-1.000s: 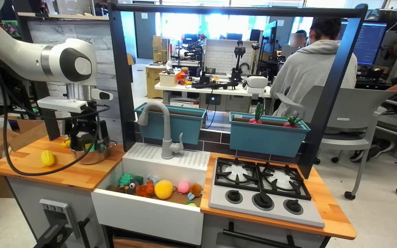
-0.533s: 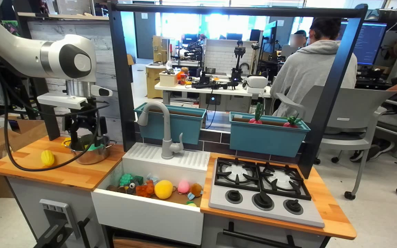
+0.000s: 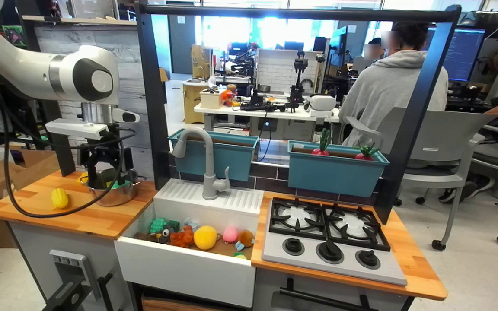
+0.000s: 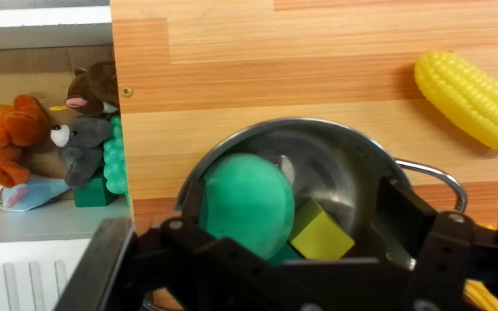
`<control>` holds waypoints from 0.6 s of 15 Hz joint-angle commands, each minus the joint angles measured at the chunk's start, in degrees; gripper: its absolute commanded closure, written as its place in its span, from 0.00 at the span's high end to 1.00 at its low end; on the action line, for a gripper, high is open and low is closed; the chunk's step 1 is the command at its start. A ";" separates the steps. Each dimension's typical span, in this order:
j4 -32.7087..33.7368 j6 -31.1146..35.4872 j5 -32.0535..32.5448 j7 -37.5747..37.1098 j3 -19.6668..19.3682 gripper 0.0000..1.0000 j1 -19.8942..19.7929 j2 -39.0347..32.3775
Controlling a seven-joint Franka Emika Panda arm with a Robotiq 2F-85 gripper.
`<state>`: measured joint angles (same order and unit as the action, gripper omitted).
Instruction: Take the green plush out of the pot
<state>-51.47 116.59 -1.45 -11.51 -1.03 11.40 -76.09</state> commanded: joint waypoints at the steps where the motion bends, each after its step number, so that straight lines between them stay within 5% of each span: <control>1: 2.79 5.80 0.15 -2.17 -0.49 1.00 0.90 -3.48; 4: 3.02 11.58 0.46 -4.74 -1.39 1.00 1.79 -5.03; 5: 3.16 12.50 0.79 -5.39 -1.84 0.92 2.21 -5.45; 6: 3.40 12.36 1.12 -5.67 -2.22 0.72 2.56 -5.82; 9: 4.15 10.71 1.18 -5.65 -2.78 0.50 3.20 -6.18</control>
<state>-50.53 127.98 -1.20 -16.05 -2.76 13.68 -79.94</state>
